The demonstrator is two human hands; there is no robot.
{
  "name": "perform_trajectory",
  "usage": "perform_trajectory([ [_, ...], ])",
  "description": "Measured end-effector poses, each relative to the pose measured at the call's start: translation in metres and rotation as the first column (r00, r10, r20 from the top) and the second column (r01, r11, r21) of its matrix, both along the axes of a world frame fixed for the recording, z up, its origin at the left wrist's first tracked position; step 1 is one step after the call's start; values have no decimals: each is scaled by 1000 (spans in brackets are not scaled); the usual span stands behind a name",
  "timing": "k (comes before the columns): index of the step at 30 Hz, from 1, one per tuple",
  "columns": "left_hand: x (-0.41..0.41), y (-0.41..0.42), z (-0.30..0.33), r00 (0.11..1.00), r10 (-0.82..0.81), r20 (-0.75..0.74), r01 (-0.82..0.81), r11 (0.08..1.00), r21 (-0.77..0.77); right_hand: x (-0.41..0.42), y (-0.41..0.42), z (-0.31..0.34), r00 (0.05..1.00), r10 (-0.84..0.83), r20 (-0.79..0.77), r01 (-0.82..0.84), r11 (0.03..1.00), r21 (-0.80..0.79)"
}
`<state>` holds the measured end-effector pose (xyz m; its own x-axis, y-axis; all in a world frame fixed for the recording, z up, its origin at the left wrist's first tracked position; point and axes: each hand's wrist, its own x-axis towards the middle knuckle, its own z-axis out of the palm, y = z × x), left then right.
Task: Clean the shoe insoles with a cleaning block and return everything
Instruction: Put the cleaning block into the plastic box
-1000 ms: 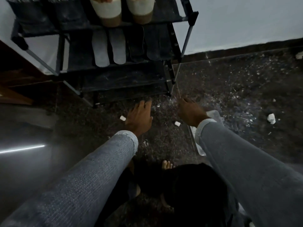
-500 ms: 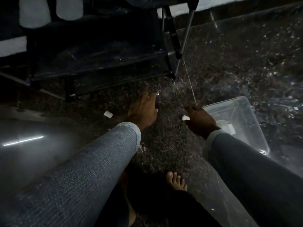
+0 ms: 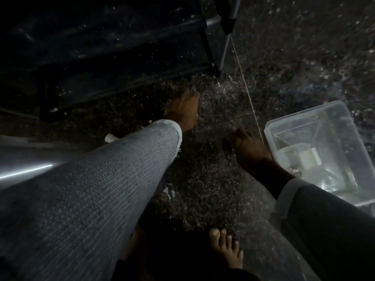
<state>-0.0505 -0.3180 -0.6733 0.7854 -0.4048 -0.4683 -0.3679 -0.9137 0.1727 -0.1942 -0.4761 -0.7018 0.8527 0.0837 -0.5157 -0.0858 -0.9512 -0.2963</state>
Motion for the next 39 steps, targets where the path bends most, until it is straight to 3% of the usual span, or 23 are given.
perform_trajectory([
  [6,9,-10,-30,997,-58,-53,60,998,27,-10,-5,-4,998,22,60,-20,999,-28],
  [14,-23,5,-33,987,-42,156,45,999,-15,-24,-4,-10,992,12,128,-11,1000,-13],
  [20,-42,8,-29,997,-52,54,53,999,-13,-26,-4,4,943,-78,325,54,995,82],
  [25,-53,-14,-11,996,-51,69,63,982,-176,-14,-38,25,864,-288,413,239,957,167],
  [32,-65,-42,7,995,-76,57,89,955,-284,-35,-127,43,699,-547,461,568,816,106],
  [39,-84,-67,12,1000,0,9,4,928,-374,-99,-156,23,748,-600,283,627,779,-5],
])
